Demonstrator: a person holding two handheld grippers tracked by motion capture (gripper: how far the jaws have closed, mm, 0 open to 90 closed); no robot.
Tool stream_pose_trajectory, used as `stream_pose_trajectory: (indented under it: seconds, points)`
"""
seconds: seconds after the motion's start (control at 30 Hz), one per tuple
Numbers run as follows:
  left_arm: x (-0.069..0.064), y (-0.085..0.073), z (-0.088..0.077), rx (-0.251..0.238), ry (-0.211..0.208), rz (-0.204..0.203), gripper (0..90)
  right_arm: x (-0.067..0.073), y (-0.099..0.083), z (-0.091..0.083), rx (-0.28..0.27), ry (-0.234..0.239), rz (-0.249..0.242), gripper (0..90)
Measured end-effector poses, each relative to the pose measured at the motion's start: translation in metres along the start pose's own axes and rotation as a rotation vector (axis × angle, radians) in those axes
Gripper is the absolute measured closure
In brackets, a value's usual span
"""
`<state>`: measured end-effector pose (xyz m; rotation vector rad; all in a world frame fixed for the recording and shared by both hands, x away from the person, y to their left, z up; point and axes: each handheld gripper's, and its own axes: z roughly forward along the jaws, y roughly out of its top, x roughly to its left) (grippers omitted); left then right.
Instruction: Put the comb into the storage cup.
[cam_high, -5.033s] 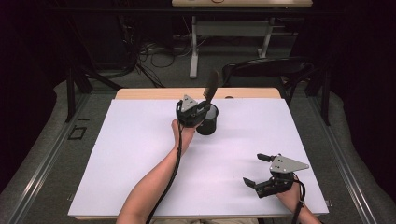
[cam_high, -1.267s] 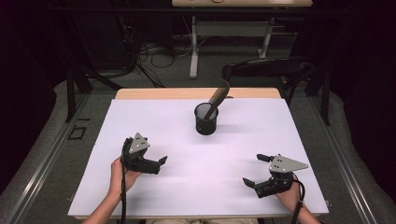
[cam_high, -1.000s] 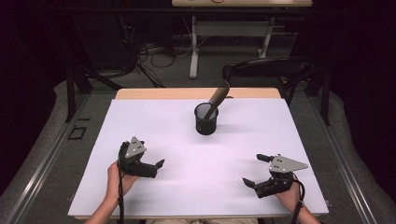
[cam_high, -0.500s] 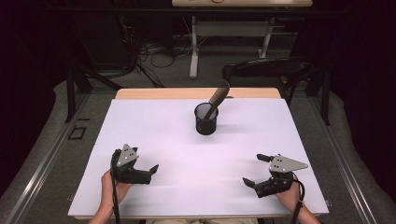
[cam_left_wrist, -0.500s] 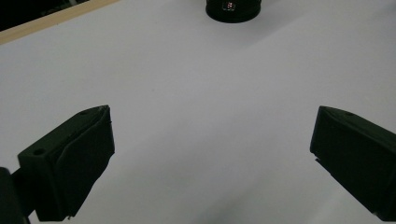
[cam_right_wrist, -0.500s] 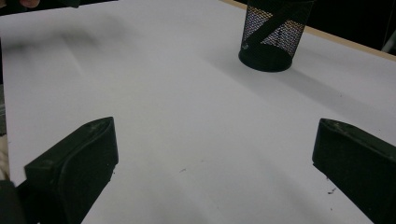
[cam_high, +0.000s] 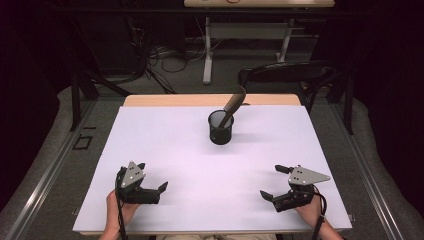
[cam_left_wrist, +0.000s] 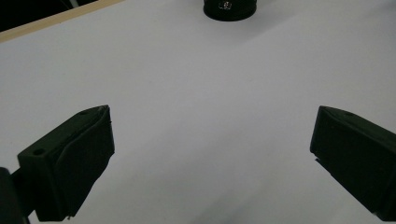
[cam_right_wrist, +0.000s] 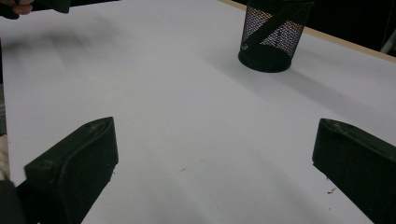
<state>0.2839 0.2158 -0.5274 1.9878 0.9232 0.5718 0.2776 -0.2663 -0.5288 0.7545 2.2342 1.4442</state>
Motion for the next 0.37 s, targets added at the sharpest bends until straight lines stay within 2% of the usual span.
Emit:
stream_pose_trajectory:
  seconds: [0.37]
  points:
    - [0.0067, -0.0048, -0.0023, -0.014, 0.002, -0.022, 0.0, -0.0001, -0.0002, 0.0010, 0.000, 0.004, -0.004, 0.0]
